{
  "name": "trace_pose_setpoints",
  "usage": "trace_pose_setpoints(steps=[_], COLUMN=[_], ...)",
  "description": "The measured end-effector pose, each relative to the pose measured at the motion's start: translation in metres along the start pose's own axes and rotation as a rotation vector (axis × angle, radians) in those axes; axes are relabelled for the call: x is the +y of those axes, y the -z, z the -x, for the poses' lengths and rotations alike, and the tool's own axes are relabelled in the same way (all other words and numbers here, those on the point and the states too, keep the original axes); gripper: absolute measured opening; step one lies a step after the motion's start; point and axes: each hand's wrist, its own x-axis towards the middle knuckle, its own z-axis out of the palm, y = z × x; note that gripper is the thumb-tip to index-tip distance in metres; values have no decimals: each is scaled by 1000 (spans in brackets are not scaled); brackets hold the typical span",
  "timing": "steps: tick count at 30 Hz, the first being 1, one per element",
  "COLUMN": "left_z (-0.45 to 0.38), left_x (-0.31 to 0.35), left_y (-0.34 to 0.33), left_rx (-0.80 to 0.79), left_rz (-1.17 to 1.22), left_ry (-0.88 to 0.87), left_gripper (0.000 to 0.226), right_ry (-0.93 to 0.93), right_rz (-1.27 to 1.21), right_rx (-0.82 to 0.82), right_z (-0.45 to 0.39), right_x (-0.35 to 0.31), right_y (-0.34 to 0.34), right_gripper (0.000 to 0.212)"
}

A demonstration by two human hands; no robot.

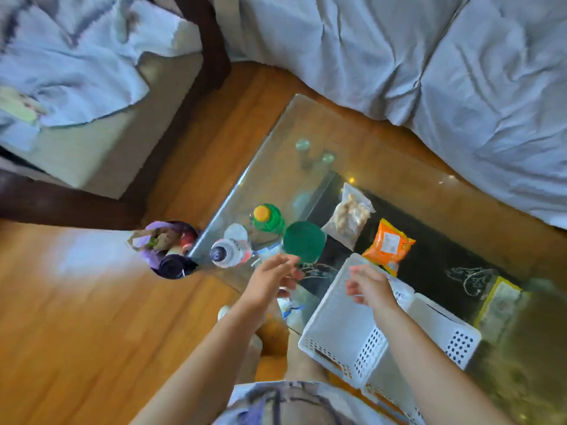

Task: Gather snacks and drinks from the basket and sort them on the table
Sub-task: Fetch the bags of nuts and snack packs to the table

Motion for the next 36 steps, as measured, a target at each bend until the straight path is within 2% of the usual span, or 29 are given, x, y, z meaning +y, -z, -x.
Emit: trace_pose_setpoints(steps=[5,10,16,21,24,28,32,36], left_z=[59,128,210,261,274,281,284,292], left_x=[-67,-159,-274,-361,-398,-425,-426,-425], left_y=[96,177,245,276,291,322,365,411], left_rx=[281,521,751,847,848,853,889,957], left_rz=[174,434,795,1093,1189,1241,1287,1284], left_ry=[80,202,288,347,420,479,371,215], left_gripper=[21,16,12,12,27,20,12,16], right_ry=[15,56,184,208,209,245,273,232], right_rz=[266,531,901,992,1007,1058,1127,1219], right_rx=[-176,-304,-415,-450,-451,-409,-293,-248], right_z=[41,86,153,203,224,239,241,246], right_x=[-6,1,27,63,79,93,102,107], right_y=[-72,-159,-270,-338,-367,-397,-437,-503], right_gripper=[10,21,11,7,10,11,11,16])
